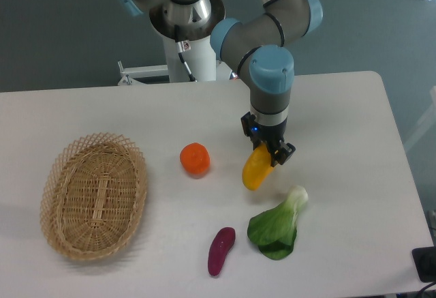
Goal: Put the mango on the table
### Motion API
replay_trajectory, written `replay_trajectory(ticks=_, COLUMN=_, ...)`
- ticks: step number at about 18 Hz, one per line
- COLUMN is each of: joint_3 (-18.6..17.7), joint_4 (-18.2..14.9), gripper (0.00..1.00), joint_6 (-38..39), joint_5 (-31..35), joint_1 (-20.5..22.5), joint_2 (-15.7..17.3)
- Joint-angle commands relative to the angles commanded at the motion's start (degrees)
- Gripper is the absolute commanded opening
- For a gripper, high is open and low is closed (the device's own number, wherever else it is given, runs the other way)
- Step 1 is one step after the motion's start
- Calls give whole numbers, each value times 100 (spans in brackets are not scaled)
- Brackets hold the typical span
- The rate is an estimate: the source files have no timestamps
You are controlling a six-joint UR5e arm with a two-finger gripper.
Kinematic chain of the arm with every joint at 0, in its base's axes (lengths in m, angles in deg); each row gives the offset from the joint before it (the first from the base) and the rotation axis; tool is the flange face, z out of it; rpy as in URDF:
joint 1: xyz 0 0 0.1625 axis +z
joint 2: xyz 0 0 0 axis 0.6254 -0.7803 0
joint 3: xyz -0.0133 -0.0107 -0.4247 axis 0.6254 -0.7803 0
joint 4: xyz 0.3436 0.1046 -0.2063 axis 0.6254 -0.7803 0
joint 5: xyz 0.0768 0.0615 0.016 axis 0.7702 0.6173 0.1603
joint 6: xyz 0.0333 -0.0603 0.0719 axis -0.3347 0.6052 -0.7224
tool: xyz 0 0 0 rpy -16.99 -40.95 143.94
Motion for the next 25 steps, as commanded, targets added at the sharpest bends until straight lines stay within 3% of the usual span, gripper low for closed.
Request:
replay_trajectory(ticks=13, joint_3=0, joint_4=0, gripper=51, joint_6=27, joint_5=0, joint_1=0, joint_2=-62)
replay_trajectory(ticks=16, joint_3=53, joint_4=18, gripper=76, joint_6=26, joint_5=0, joint_1=0, joint_2=-88)
replay_trajectory(ticks=19, joint_3=70, joint_4=18, gripper=96, joint_6=53, joint_5=-26, joint_1=-9, joint_2=-71)
replay_trajectory(ticks=25, joint_3=132, joint_4=70, gripper=100, joint_6=62, joint_5=-62, joint_1=0, joint_2=-18)
